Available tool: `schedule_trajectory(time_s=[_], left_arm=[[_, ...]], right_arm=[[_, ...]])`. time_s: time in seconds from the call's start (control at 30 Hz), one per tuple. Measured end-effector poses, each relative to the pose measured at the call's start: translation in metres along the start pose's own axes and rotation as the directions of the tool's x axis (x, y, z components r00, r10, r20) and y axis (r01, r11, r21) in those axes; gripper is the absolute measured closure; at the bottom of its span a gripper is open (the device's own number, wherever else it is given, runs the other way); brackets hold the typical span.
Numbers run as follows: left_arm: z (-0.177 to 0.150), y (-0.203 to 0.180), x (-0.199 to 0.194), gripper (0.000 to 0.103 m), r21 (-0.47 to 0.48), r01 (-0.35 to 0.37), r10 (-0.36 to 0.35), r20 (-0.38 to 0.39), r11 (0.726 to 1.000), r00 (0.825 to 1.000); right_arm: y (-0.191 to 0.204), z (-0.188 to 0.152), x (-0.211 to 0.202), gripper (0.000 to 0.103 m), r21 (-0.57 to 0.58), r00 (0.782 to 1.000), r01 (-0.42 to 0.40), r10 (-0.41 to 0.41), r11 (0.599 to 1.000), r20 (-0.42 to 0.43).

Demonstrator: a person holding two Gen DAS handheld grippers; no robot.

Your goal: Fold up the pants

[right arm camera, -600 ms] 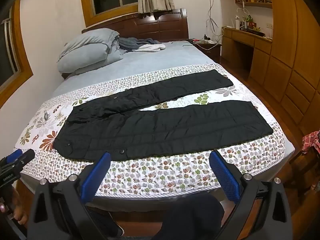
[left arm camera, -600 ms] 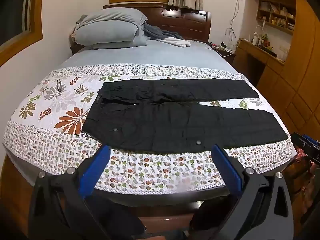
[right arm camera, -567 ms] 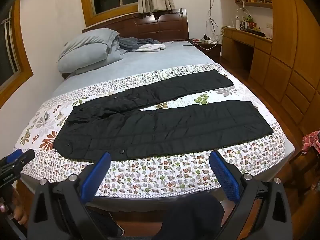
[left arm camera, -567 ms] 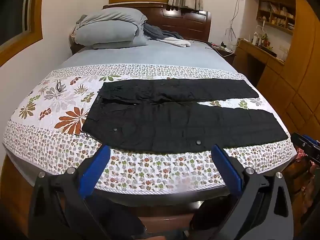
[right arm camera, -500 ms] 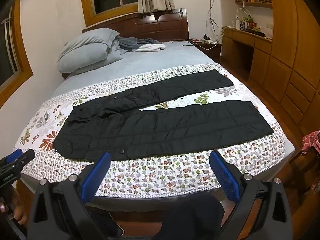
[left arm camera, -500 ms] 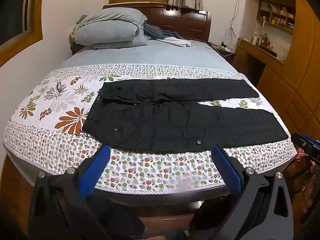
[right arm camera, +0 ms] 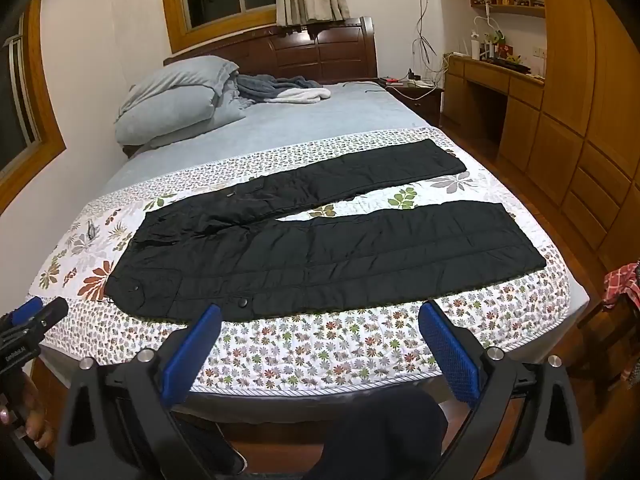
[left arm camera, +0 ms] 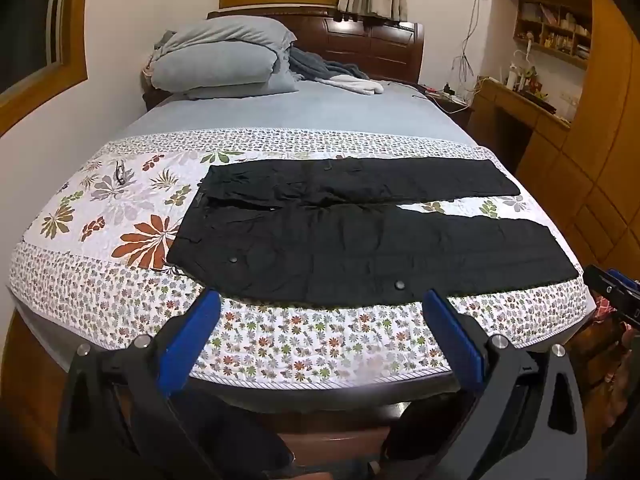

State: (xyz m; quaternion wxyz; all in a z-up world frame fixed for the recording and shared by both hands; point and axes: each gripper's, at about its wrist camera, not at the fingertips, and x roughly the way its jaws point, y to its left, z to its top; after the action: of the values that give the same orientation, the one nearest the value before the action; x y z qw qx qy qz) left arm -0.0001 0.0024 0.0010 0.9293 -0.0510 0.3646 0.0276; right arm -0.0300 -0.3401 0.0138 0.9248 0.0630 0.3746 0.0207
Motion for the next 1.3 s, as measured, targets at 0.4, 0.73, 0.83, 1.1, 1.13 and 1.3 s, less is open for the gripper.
schedule_trajectory(time_s=[0.4, 0.73, 0.83, 1.1, 1.13, 1.3], left_arm=[[0.0006, 0.0045, -0.002, 0.003, -0.003, 0.0, 0.0, 0.001, 1.0, 1.0], [0.0007, 0.0031, -0.0018, 0.003, -0.002, -0.005, 0.005, -0.001, 1.0, 1.0], [0.0011, 0.0032, -0.0019, 0.003, -0.001, -0.008, 0.008, -0.001, 1.0, 1.0], [0.0009, 0.0034, -0.0025, 0.002, 0.001, -0.008, 0.008, 0.0, 1.0, 1.0], [0.0011, 0.0039, -0.0027, 0.002, 0.001, -0.008, 0.008, 0.0, 1.0, 1.0], [0.0013, 0.0039, -0.0016, 0.003, 0.0, -0.007, 0.007, 0.002, 1.0, 1.0]], right_arm=[[0.0, 0.0001, 0.0001, 0.003, 0.0, 1.0, 0.003, -0.003, 1.0, -0.001], [-0.0009, -0.0003, 0.0013, 0.003, -0.001, 1.0, 0.003, -0.003, 1.0, 0.001], [-0.0028, -0.0045, 0.0024, 0.003, -0.001, 1.0, 0.003, -0.003, 1.0, 0.0], [0.0014, -0.0008, 0.0027, 0.003, -0.002, 1.0, 0.004, -0.004, 1.0, -0.005], [0.0014, -0.0009, 0.0025, 0.003, -0.002, 1.0, 0.004, -0.004, 1.0, -0.005], [0.0012, -0.0008, 0.0024, 0.003, -0.002, 1.0, 0.005, -0.005, 1.0, -0.006]])
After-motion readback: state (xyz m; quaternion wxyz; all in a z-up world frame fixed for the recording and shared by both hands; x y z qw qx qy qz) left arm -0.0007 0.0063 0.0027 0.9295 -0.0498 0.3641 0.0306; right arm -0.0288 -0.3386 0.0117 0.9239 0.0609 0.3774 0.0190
